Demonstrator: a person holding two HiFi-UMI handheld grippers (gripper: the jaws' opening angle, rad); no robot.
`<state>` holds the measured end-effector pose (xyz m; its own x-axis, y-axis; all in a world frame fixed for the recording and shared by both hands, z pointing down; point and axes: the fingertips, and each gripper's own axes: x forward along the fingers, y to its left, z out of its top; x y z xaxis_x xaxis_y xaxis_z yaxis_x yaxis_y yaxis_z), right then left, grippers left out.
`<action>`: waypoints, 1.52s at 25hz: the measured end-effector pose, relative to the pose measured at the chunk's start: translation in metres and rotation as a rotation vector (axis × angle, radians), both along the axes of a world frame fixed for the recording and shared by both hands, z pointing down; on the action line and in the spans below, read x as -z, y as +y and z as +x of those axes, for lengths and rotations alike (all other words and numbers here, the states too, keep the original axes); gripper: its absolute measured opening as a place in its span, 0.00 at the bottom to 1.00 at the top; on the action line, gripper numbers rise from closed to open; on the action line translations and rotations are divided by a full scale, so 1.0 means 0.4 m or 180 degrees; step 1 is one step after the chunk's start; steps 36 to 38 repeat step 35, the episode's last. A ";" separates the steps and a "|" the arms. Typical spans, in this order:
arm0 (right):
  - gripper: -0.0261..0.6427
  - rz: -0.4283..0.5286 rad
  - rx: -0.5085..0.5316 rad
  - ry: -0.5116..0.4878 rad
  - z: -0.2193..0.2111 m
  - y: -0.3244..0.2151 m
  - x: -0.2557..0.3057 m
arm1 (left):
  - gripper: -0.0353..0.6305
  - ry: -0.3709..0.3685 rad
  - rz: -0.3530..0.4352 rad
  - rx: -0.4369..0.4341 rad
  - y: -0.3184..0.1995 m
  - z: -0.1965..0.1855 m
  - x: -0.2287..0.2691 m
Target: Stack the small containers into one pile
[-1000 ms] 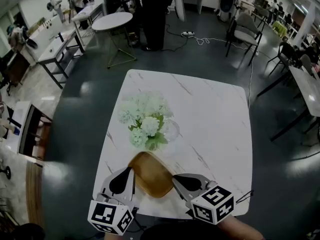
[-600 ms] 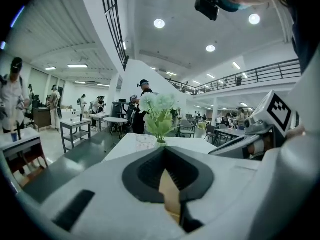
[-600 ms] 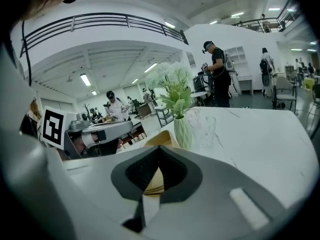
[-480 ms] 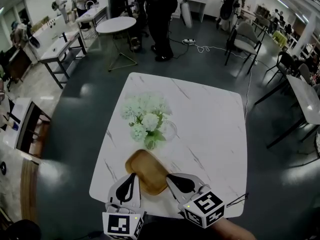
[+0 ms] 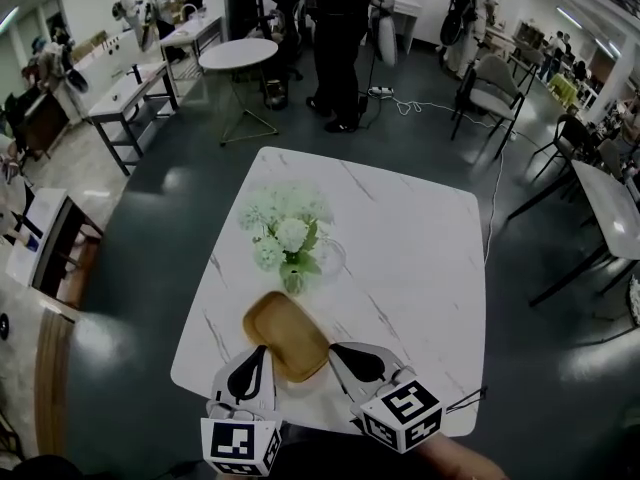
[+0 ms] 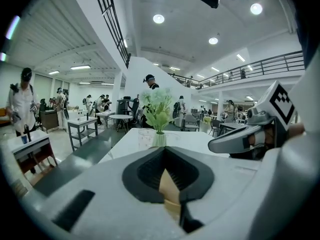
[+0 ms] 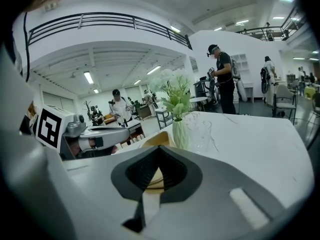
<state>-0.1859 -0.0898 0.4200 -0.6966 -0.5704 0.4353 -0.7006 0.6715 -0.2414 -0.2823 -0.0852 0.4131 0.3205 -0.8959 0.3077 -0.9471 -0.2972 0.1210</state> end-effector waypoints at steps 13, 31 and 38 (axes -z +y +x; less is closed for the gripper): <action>0.04 0.0104 -0.0049 0.0018 0.064 0.022 0.019 | 0.06 -0.0001 -0.0128 -0.0097 0.051 0.066 -0.009; 0.04 0.0117 -0.0053 0.0039 0.078 0.030 0.016 | 0.06 -0.0106 -0.0177 -0.0169 0.069 0.068 -0.020; 0.04 0.0127 -0.0050 0.0040 0.071 0.018 0.013 | 0.06 -0.0158 -0.0189 -0.0170 0.057 0.058 -0.027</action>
